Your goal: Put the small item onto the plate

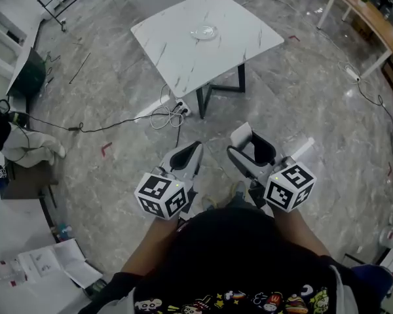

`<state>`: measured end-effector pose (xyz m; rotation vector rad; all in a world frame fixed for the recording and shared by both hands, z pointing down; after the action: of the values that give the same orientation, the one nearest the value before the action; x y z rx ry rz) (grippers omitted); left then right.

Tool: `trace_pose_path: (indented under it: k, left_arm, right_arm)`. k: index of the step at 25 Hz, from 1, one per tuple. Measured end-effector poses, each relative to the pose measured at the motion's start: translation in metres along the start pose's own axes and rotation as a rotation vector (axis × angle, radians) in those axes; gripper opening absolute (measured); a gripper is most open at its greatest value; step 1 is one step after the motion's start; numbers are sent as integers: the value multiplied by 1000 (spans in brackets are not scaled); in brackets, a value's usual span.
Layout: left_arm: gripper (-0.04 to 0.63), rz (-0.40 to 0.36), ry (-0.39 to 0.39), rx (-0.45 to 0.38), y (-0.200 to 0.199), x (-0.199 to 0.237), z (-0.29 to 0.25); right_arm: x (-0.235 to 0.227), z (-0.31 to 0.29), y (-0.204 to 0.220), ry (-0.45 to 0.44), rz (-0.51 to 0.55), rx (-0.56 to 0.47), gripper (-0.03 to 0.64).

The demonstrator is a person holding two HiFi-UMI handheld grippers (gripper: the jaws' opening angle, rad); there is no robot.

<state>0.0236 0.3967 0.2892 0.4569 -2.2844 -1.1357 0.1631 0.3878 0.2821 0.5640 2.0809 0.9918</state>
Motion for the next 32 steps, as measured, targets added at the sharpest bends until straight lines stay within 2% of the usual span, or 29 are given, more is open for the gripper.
trace_pose_path:
  k: [6, 10, 16, 22, 32]
  left_arm:
    - [0, -13, -1, 12, -13, -15, -30]
    - [0, -21, -32, 14, -22, -25, -55]
    - [0, 10, -77, 27, -21, -8, -80]
    - [0, 62, -77, 20, -34, 51, -98]
    - [0, 56, 33, 47, -101, 191, -128]
  right_arm:
    - [-31, 12, -10, -8, -1, -2, 330]
    - [-62, 18, -18, -23, 37, 11, 330]
    - [-102, -2, -20, -41, 31, 55, 330]
    - [-122, -52, -41, -27, 9, 85, 330]
    - [-131, -181, -103, 55, -54, 127, 330]
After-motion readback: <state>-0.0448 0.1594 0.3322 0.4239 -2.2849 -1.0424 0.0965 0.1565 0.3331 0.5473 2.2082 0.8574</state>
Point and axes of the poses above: the fingertips, and each gripper's own axes: z backward along the fingers, x to its left, y out of its underside, the point moved 3 cm from there along z, backward along the fingers, and after that the axes turned 15 degrees about x, right-handed, at the moved point
